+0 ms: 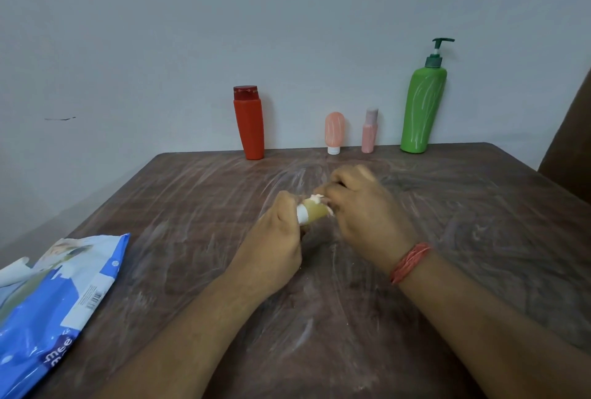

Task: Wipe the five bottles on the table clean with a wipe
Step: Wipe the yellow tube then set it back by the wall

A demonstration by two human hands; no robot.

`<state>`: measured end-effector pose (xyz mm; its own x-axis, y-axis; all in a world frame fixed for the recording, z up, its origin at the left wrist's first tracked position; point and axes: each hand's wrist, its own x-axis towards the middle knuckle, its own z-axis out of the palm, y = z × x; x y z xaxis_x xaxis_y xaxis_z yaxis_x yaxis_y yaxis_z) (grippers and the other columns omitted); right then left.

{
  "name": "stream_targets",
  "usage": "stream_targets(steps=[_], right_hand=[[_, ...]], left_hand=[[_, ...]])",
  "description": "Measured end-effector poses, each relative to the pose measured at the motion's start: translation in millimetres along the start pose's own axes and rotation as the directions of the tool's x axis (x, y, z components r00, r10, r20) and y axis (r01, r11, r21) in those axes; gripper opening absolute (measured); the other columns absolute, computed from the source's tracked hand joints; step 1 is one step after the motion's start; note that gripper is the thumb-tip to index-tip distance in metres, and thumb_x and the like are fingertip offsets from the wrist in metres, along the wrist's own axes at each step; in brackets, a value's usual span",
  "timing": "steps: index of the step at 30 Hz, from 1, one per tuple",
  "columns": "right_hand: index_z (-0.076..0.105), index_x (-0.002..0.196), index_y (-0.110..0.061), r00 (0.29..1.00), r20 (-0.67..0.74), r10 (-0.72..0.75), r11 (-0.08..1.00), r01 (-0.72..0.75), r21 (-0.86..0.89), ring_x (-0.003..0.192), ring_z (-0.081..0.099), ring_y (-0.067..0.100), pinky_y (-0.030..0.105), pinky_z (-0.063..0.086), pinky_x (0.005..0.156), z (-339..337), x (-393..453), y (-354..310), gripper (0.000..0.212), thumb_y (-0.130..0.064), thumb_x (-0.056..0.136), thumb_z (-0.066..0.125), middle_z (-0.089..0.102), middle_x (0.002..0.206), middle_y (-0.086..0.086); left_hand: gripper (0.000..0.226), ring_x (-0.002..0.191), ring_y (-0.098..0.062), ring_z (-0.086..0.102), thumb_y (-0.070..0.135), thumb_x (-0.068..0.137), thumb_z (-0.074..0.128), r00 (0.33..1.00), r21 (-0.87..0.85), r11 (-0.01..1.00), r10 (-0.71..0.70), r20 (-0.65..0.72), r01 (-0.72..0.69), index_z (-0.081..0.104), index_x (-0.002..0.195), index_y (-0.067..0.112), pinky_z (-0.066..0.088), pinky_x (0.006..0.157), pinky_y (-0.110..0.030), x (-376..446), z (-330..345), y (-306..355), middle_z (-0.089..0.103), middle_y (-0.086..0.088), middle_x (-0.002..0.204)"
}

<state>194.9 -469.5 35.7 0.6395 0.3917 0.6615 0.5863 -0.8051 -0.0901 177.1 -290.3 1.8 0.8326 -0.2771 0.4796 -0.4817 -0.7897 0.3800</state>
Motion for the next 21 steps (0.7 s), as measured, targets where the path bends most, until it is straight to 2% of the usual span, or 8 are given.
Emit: stream_targets(steps=[2, 4, 8, 10, 14, 16, 19, 21], right_hand=[[0.075, 0.103, -0.016, 0.996, 0.024, 0.084, 0.996, -0.084, -0.021, 0.094, 0.051, 0.021, 0.031, 0.048, 0.069, -4, -1, 12, 0.019, -0.007, 0.086, 0.071, 0.057, 0.096, -0.001], [0.074, 0.101, -0.016, 0.995, -0.001, 0.096, 0.995, -0.096, -0.005, 0.094, 0.051, 0.020, 0.030, 0.045, 0.066, -5, -2, 11, 0.018, -0.006, 0.087, 0.070, 0.056, 0.095, -0.003], [0.072, 0.099, -0.013, 0.997, -0.041, -0.061, 0.997, 0.062, 0.035, 0.092, 0.046, 0.015, 0.025, 0.045, 0.069, 4, -2, -13, 0.017, -0.006, 0.084, 0.070, 0.055, 0.097, -0.001], [0.073, 0.102, -0.013, 0.996, -0.030, -0.087, 0.996, 0.088, 0.033, 0.092, 0.048, 0.016, 0.026, 0.047, 0.070, 6, -1, -12, 0.018, -0.008, 0.085, 0.071, 0.057, 0.096, 0.001], [0.073, 0.101, -0.009, 0.998, -0.037, 0.057, 0.998, -0.057, 0.016, 0.090, 0.056, 0.025, 0.029, 0.044, 0.068, 2, -1, 13, 0.014, -0.007, 0.088, 0.071, 0.058, 0.092, 0.004], [0.073, 0.106, -0.010, 0.993, -0.061, 0.105, 0.994, -0.103, 0.026, 0.092, 0.056, 0.024, 0.026, 0.040, 0.071, 1, -2, 18, 0.020, -0.002, 0.087, 0.071, 0.059, 0.094, 0.003], [0.068, 0.114, -0.012, 0.996, -0.088, -0.011, 0.991, 0.022, 0.130, 0.098, 0.054, 0.019, 0.023, 0.041, 0.081, 4, -3, -1, 0.031, -0.002, 0.085, 0.070, 0.064, 0.104, 0.002], [0.065, 0.111, -0.010, 0.990, -0.093, -0.102, 0.978, 0.117, 0.170, 0.099, 0.055, 0.018, 0.025, 0.043, 0.086, 6, -3, -12, 0.028, -0.001, 0.084, 0.069, 0.065, 0.106, 0.003]], left_hand=[[0.032, 0.066, -0.008, 0.049, 0.008, 0.094, 0.063, 1.000, 0.029, 1.000, 0.011, -0.009, -0.011, 0.042, 0.115, 0.020, 0.031, 0.055, -0.018, 0, 1, 1, 0.049, 0.007, 0.089], [0.032, 0.065, -0.008, 0.048, 0.008, 0.094, 0.062, 1.000, 0.027, 0.999, 0.021, -0.011, -0.021, 0.042, 0.116, 0.020, 0.030, 0.054, -0.018, 2, 1, 2, 0.049, 0.007, 0.089], [0.033, 0.073, -0.009, 0.053, 0.010, 0.095, 0.062, 1.000, -0.049, 0.999, 0.023, 0.008, -0.022, 0.036, 0.108, 0.026, 0.046, 0.060, -0.031, 3, 0, -2, 0.052, 0.005, 0.093], [0.037, 0.076, -0.009, 0.054, 0.011, 0.096, 0.063, 1.000, -0.036, 0.999, 0.013, 0.004, -0.013, 0.033, 0.108, 0.029, 0.048, 0.062, -0.030, 2, 0, -4, 0.053, 0.004, 0.097], [0.045, 0.073, -0.008, 0.052, 0.009, 0.094, 0.066, 1.000, -0.007, 1.000, 0.012, -0.028, -0.012, 0.033, 0.117, 0.029, 0.036, 0.058, -0.019, 2, 4, -3, 0.051, 0.004, 0.099], [0.051, 0.075, -0.008, 0.054, 0.009, 0.094, 0.065, 0.999, -0.040, 0.999, -0.007, -0.032, 0.005, 0.028, 0.116, 0.036, 0.040, 0.059, -0.021, 2, 6, -2, 0.051, 0.004, 0.102], [0.043, 0.083, -0.008, 0.059, 0.014, 0.099, 0.060, 0.998, -0.145, 0.989, -0.045, -0.046, 0.038, 0.025, 0.104, 0.038, 0.051, 0.066, -0.030, 4, 7, -1, 0.055, 0.004, 0.106], [0.035, 0.085, -0.001, 0.060, 0.019, 0.101, 0.059, 0.993, -0.304, 0.948, -0.110, -0.050, 0.090, 0.030, 0.098, 0.037, 0.048, 0.066, -0.020, 4, 6, 0, 0.056, 0.006, 0.105]])
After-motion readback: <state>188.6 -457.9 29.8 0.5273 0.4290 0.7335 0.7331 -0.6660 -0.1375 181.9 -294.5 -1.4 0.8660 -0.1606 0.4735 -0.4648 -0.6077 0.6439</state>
